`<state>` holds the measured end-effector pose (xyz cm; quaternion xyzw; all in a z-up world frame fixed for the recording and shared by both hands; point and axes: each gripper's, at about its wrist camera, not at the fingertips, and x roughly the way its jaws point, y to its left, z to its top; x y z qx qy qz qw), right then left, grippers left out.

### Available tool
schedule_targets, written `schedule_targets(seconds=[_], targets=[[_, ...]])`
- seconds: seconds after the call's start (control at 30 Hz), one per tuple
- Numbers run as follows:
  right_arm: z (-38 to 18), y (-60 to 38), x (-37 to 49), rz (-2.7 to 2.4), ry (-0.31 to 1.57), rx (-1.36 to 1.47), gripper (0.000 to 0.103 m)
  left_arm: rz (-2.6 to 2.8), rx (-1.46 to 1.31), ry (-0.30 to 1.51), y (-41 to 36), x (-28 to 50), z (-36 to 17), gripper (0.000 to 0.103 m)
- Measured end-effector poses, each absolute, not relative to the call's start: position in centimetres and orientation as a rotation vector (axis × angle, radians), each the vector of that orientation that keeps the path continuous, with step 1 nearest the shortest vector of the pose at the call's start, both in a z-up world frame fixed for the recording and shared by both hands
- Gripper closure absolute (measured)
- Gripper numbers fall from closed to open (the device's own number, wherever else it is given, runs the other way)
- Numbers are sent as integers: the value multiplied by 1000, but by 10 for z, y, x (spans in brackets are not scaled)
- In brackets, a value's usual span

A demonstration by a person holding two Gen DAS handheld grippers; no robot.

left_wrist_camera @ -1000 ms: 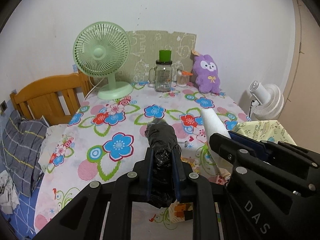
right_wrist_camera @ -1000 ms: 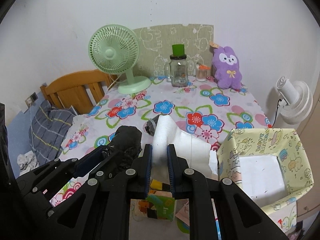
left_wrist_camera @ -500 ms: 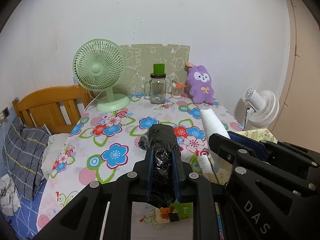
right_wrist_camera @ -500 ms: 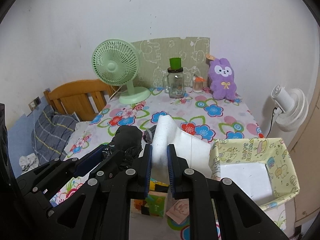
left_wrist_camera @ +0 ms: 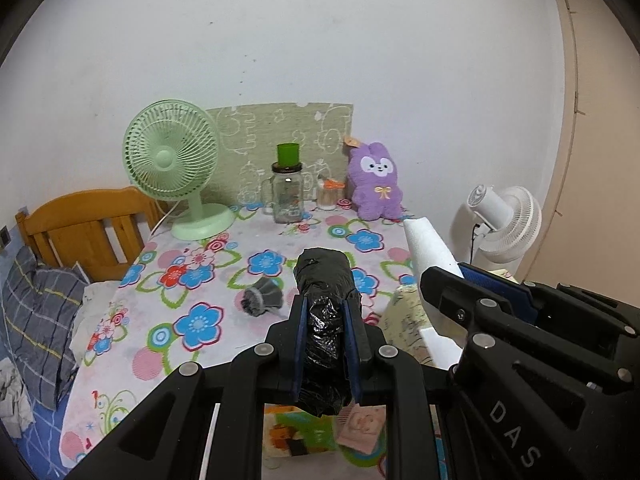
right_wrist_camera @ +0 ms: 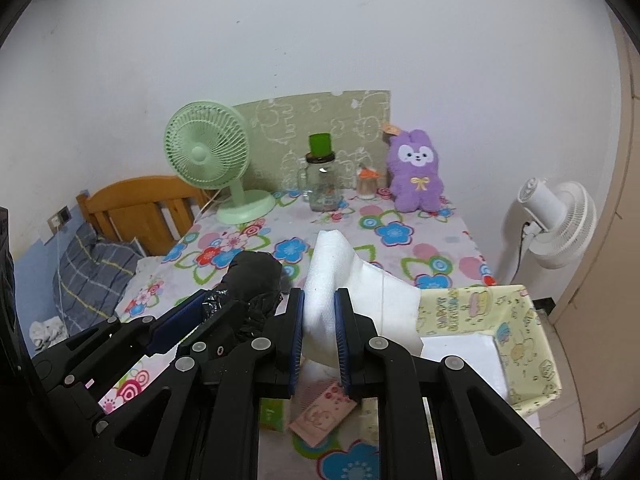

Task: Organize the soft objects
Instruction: 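Carry the black bag and white cloth in both grippers toward the patterned box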

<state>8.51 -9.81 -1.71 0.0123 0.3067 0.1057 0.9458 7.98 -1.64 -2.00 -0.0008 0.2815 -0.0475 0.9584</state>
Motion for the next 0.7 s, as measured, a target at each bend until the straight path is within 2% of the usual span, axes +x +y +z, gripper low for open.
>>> schedule_targets(seconds=[0.7], targets=[[-25,-169,91,110,624,46,85,-189,19,577,-86,98,-29,87]])
